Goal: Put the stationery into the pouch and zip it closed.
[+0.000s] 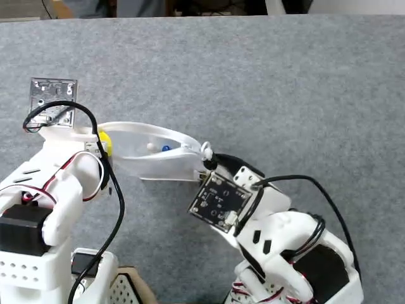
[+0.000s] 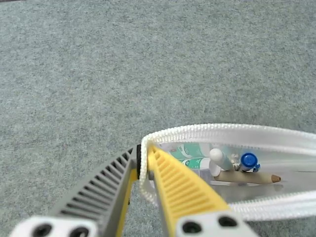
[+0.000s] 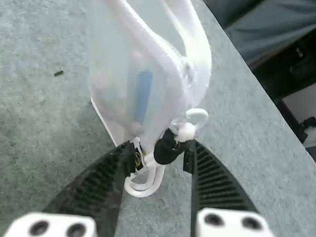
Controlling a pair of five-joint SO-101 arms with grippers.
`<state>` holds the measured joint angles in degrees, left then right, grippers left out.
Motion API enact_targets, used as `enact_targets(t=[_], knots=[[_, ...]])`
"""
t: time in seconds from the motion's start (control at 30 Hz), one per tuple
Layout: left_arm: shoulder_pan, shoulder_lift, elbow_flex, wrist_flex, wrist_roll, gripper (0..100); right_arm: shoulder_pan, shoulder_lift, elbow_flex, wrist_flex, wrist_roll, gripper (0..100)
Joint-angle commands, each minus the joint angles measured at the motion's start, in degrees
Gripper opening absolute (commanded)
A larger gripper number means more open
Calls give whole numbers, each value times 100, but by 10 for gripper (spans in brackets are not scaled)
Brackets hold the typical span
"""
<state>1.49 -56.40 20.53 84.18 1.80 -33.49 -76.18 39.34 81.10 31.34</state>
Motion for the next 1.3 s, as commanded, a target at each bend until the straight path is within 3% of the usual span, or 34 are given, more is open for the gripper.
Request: enact_targets(t=[0.0, 0.4, 0.53, 0.67, 1.07, 1.27], knots=[[-31, -44, 13, -88, -26, 29, 299, -4, 101, -167, 44, 170], [-22, -53, 13, -88, -26, 29, 536, -4, 1490, -1345, 70, 170], [-22, -53, 13, -88, -26, 29, 536, -4, 1490, -1345, 70, 152], [-22, -53, 13, -88, -26, 29, 536, -4, 1490, -1363, 70, 14], [-22, -44, 13, -88, -26, 29, 519, -4, 1341, -1310, 79, 12], [-22, -18, 13, -88, -26, 30, 308, -4, 338, -563, 299, 12]])
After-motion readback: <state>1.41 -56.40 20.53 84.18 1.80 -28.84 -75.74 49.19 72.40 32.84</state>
